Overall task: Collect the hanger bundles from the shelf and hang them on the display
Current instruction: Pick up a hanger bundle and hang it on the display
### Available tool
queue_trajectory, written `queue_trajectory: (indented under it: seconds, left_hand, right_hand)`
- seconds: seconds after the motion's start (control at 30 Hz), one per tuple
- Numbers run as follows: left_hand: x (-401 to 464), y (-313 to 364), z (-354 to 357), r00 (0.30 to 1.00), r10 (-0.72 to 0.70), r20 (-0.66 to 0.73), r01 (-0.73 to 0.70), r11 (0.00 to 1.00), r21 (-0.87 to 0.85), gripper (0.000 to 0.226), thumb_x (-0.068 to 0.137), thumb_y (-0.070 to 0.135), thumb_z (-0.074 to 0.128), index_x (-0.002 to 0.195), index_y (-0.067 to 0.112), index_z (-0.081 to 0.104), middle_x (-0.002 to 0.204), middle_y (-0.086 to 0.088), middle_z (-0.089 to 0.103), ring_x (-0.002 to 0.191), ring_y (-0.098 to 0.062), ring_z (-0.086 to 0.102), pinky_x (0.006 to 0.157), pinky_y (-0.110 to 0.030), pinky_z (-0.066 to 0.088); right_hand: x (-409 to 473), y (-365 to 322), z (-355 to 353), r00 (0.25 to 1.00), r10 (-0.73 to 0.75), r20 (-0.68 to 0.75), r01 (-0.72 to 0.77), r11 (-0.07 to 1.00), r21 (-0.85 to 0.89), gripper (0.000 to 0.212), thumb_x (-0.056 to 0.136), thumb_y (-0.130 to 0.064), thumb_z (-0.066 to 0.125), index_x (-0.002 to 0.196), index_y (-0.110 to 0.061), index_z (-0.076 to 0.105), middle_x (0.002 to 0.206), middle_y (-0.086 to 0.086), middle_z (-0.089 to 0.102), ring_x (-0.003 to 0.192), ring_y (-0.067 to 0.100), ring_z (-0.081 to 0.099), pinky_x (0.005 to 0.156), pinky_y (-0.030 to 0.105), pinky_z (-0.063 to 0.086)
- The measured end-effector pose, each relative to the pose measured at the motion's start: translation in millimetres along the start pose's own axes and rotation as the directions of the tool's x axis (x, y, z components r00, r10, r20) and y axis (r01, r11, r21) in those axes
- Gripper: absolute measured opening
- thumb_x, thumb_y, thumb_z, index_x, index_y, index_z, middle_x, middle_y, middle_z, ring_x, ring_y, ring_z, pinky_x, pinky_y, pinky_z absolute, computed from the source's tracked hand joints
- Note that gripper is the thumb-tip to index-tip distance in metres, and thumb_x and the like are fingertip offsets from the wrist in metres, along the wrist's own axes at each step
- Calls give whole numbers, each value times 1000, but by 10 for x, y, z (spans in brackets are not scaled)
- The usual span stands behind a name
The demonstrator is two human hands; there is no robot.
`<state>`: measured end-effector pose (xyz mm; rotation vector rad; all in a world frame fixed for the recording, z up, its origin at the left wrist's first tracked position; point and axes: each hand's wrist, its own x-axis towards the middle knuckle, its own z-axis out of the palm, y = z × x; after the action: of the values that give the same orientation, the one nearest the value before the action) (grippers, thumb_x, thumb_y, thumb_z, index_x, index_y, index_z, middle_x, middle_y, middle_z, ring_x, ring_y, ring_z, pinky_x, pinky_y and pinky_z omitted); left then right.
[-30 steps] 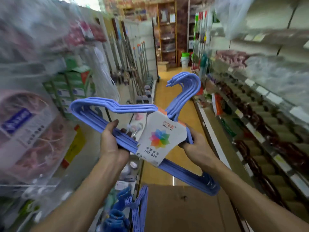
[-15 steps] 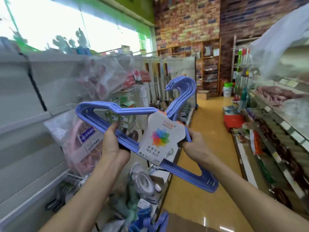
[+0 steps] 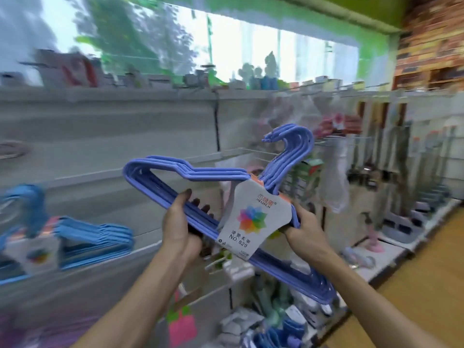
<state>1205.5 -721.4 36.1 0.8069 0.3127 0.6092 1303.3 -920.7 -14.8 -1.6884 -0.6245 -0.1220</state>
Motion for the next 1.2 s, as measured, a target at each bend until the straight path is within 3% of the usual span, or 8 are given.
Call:
queue_trajectory:
  seconds: [0.23,0.4,0.53,0.63,0.8,0.9,0.97,1.2]
  left_hand:
    - [-296,914,-919,963,184,-198,-194,980,-34,14,92,21,60,83,13,53,79,-3,48,81,-24,56,77,-41,49]
    - [-708,1578,-1629,901,316,-298,-337,941,-22,12,92,20,59,84,13,55,76,-3,52,74,-22,58,69,-37,51]
    - [-1163,2124,-2151,832,410,-373,-435,900,19,21,95,16,54,74,14,51,64,-2,51,62,-21,56,62,-34,50]
    - [-1518,2554,-2597,774,476,-417,-497,865,65,24,95,15,52,71,15,49,56,0,51,50,-17,58,51,-25,50]
    - [-2137,3188,-3359,683,567,-460,-575,806,139,10,92,19,57,82,16,60,79,-5,62,70,-22,62,66,-34,50]
    - [-2504,3504,-3754,625,566,-538,-602,788,128,22,93,16,56,71,17,54,60,1,57,62,-19,58,63,-32,47]
    - [-2727,3695,-4010,600,566,-566,-619,776,119,21,92,15,56,72,17,51,64,0,52,67,-20,55,67,-34,47]
    - [-3276,4255,-4842,534,562,-632,-654,748,112,18,91,14,55,73,16,51,70,-2,52,67,-20,55,72,-35,46]
  right_hand:
    - [-10,-539,1117,964,-110,242,99,993,57,62,86,10,61,136,-26,58,104,-5,74,100,24,69,86,46,59]
    - [-233,-1015,1963,906,-206,371,169,977,130,61,87,5,65,139,-26,56,108,-14,73,97,-3,66,83,19,55]
    - [-583,-1444,2671,851,-269,451,187,958,218,66,87,9,64,142,-27,54,115,-13,69,101,-10,63,82,11,53]
    - [-882,-1741,3240,811,-318,491,214,943,256,68,87,6,63,144,-30,50,118,-15,68,106,-5,63,90,23,55]
    - [-1429,-2229,4197,715,-387,582,226,916,332,67,90,-6,66,147,-34,46,128,-10,65,117,6,59,98,32,52]
    - [-1800,-2504,4710,660,-416,626,227,904,361,63,90,-7,65,144,-34,49,120,-13,69,106,-1,62,77,9,50]
    - [-2030,-2674,5027,625,-433,650,205,894,398,61,90,-6,64,143,-33,50,120,-13,68,106,-3,62,74,8,47]
    - [-2683,-3130,5925,531,-473,703,190,875,446,59,85,-16,66,139,-36,54,124,-16,68,114,3,62,92,28,51]
